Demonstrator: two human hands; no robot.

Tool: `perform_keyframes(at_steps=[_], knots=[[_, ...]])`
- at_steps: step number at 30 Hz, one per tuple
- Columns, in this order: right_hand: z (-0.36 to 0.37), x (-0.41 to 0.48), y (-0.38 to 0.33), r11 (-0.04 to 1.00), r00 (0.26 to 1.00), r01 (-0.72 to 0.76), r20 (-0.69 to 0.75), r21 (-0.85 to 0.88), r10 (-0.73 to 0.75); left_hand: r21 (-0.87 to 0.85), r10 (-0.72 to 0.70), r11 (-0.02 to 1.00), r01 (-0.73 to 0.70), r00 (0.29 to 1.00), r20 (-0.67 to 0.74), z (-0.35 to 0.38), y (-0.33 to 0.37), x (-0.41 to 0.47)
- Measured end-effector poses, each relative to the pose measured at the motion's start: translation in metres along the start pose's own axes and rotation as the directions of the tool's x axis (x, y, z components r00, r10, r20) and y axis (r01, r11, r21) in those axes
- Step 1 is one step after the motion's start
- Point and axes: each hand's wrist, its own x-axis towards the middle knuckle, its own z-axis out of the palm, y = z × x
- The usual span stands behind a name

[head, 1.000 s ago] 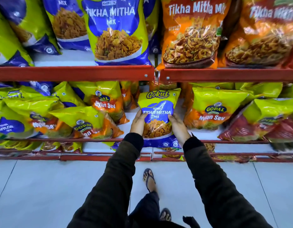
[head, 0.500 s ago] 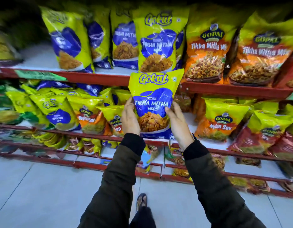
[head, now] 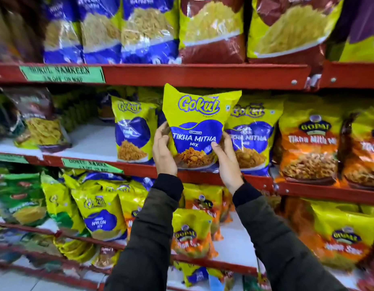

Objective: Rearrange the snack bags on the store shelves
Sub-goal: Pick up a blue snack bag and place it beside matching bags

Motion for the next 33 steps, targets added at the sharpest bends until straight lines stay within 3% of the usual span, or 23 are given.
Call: perform_keyframes(at_steps=[6, 10, 13, 16, 20, 23, 26, 30, 33], knots=[[0.026, 0.026, 0.038, 0.995, 0.995, -0.079, -0.059, -0.061, 0.076, 0.071, -0.096, 0.994, 0.089, 0.990, 0.100, -0.015, -0.042, 0.035], [0.033, 0.042, 0.050, 0.975, 0.991, -0.110, -0.099, -0.190, 0.093, 0.203, -0.196, 0.963, 0.176, 0.977, 0.082, -0.017, -0.054, 0.049], [0.034, 0.058, 0.039, 0.983, 0.964, -0.146, -0.237, -0.109, 0.117, 0.303, -0.251, 0.925, 0.229, 0.967, 0.036, -0.017, -0.052, 0.071], [0.029, 0.082, 0.019, 0.997, 0.937, -0.076, -0.340, 0.031, 0.083, 0.351, -0.267, 0.902, 0.252, 0.964, -0.005, -0.014, -0.044, 0.101], [0.023, 0.109, 0.003, 0.997, 0.931, -0.070, -0.360, -0.017, 0.059, 0.238, -0.180, 0.959, 0.154, 0.980, 0.089, -0.003, -0.031, 0.125], [0.023, 0.115, -0.002, 0.998, 0.899, -0.032, -0.439, -0.045, 0.009, 0.166, -0.127, 0.979, 0.115, 0.990, 0.063, 0.003, -0.033, 0.134], [0.014, 0.122, -0.003, 0.996, 0.862, -0.032, -0.508, -0.078, -0.012, 0.112, -0.129, 0.985, 0.132, 0.991, -0.030, 0.004, -0.042, 0.139], [0.007, 0.136, 0.000, 0.977, 0.868, -0.083, -0.495, -0.197, -0.027, -0.016, -0.225, 0.974, 0.225, 0.971, -0.075, 0.017, -0.051, 0.147], [0.010, 0.138, -0.002, 0.963, 0.858, -0.113, -0.513, -0.245, -0.030, 0.018, -0.242, 0.969, 0.246, 0.963, -0.123, 0.026, -0.051, 0.146]])
